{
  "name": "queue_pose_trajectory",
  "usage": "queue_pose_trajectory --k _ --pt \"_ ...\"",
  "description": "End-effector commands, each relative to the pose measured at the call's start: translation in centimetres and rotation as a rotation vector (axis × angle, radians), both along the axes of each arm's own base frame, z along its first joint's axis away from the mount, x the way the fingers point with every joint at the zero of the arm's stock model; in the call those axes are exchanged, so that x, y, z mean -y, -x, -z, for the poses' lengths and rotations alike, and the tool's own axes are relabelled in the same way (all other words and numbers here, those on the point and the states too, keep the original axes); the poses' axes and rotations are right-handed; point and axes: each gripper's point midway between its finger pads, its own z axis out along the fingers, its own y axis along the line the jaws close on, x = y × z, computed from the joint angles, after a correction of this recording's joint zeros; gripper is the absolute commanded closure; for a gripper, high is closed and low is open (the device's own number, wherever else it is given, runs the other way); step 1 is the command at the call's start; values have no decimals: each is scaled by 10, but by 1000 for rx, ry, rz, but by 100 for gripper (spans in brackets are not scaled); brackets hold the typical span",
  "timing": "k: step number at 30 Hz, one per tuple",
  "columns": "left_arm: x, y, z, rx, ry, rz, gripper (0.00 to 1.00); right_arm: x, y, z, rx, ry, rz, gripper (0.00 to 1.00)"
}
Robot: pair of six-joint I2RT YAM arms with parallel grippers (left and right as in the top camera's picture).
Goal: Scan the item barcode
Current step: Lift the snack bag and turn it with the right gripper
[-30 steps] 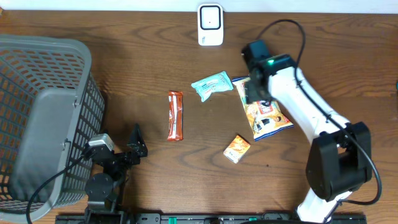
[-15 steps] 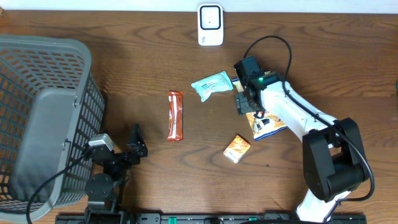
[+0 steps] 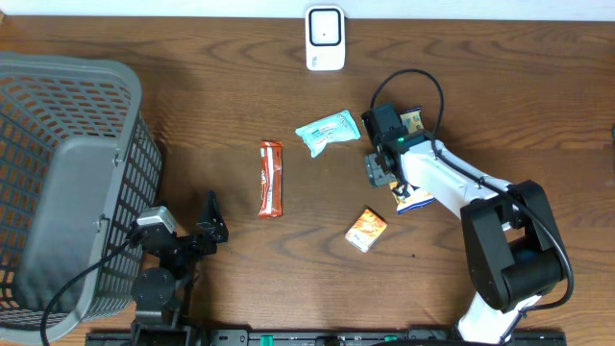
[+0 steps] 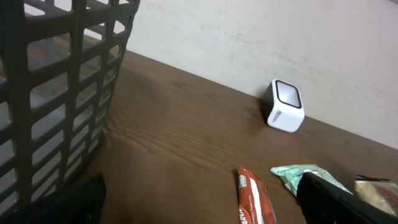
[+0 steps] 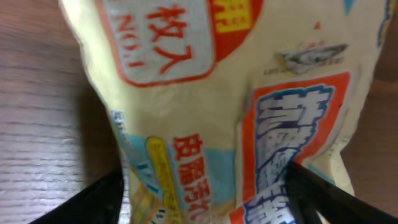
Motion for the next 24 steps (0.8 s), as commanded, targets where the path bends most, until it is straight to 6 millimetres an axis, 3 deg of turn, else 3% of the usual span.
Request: queue_pose_trajectory --k 1,3,5,9,13,18,20,24 --pt "-3 1 19 -54 -3 -14 2 14 33 51 -194 25 -40 29" --pt "-3 1 19 -54 -3 -14 2 16 43 68 -261 16 -48 41" --pt "-3 1 19 -54 -3 -14 2 14 52 78 -312 -21 -41 61" --pt "-3 1 19 -54 -3 -14 2 -3 52 72 -357 -176 -25 96" --pt "-3 1 19 -54 -3 -14 2 -33 46 31 -425 -422 -89 99" --pt "-3 1 19 -54 -3 -14 2 -74 44 -50 -453 -879 -272 99" --pt "-3 1 19 -54 -3 -14 2 -83 51 -79 -466 -1059 -322 99" --pt "-3 1 19 -54 -3 -14 2 -86 66 -111 -471 -1257 -392 99"
